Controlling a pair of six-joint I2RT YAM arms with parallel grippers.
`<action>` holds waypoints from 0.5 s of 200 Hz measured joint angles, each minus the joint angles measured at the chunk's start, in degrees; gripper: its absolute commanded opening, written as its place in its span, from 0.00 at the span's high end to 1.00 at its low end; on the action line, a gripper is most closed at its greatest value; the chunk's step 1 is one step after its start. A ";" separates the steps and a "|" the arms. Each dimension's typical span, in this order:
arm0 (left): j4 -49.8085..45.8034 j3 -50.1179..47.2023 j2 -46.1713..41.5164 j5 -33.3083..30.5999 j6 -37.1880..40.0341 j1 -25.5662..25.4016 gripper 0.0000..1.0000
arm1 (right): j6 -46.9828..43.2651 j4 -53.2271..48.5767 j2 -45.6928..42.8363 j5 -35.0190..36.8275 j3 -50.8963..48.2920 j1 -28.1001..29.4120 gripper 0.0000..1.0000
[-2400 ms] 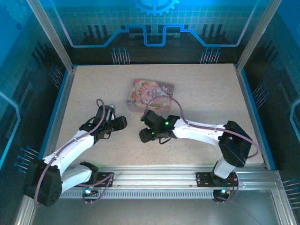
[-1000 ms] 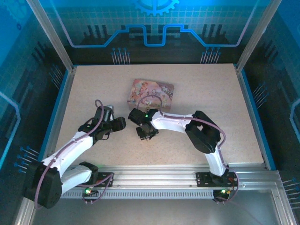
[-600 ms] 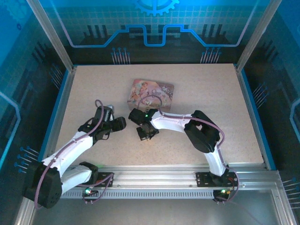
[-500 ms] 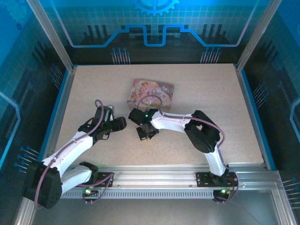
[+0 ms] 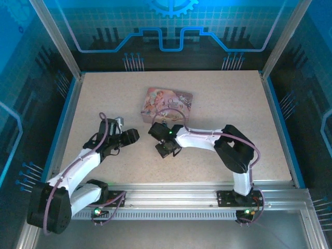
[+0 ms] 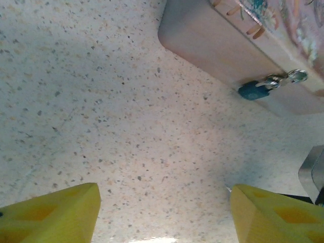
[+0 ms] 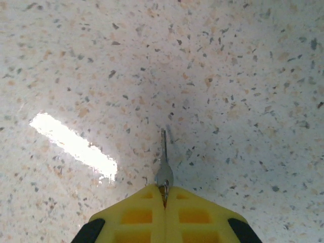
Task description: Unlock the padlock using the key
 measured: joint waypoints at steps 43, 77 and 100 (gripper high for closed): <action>5.88 -2.01 -1.40 7.61 -4.04 1.66 0.37 | -5.55 5.51 -5.86 -0.09 -4.35 -0.17 1.00; 13.84 -4.94 -0.17 11.80 -8.63 1.77 0.43 | -7.30 8.92 -7.45 -0.48 -5.49 -1.33 1.00; 19.98 -8.50 1.66 13.60 -12.94 1.75 0.49 | -7.30 10.97 -8.22 -0.87 -7.26 -1.66 1.00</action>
